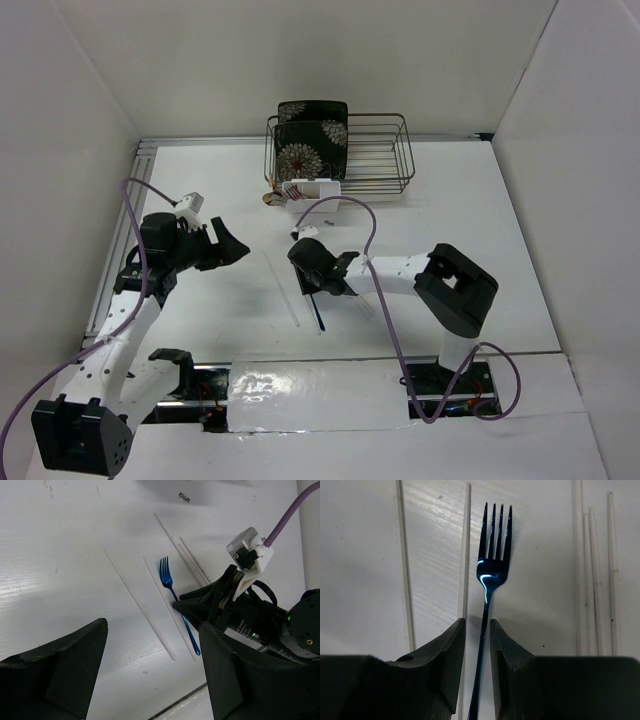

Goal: Sort the eating utensils into containers

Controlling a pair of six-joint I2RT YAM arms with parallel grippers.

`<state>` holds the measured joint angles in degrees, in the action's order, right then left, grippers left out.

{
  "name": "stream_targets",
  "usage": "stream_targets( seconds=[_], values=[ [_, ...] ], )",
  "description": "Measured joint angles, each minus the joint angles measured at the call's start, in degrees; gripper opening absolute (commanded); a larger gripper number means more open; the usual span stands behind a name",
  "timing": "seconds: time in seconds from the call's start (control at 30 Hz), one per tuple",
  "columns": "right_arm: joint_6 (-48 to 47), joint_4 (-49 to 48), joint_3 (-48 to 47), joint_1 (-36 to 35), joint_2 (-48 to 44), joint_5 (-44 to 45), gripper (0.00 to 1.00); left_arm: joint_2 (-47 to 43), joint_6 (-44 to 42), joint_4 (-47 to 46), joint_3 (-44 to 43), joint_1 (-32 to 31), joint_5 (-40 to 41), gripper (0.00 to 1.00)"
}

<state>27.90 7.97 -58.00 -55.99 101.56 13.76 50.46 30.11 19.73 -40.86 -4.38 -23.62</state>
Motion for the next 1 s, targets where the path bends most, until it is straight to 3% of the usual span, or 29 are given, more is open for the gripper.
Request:
stream_targets(
  seconds=[0.47,0.6,0.67,0.87,1.0],
  values=[
    [0.94,1.11,-1.44,-1.36,2.73,3.72,0.28,0.02,-1.51,0.00,0.00,0.00,1.05,0.86],
    [0.83,1.05,-2.19,-1.36,3.50,4.37,0.13,0.15,-1.62,-0.02,0.00,0.00,1.03,0.86],
    [1.01,0.98,-2.45,-1.36,3.80,4.87,0.00,0.48,-1.64,-0.22,0.00,0.00,0.94,0.86],
    [0.52,0.61,-1.92,-1.33,3.19,3.89,0.00,1.90,-1.53,-0.48,0.00,0.00,-1.36,0.84],
    [-1.01,0.13,4.57,-1.36,-4.33,-1.55,0.00,2.54,-1.18,-1.97,0.79,-0.70,-4.92,0.83]
  ],
)
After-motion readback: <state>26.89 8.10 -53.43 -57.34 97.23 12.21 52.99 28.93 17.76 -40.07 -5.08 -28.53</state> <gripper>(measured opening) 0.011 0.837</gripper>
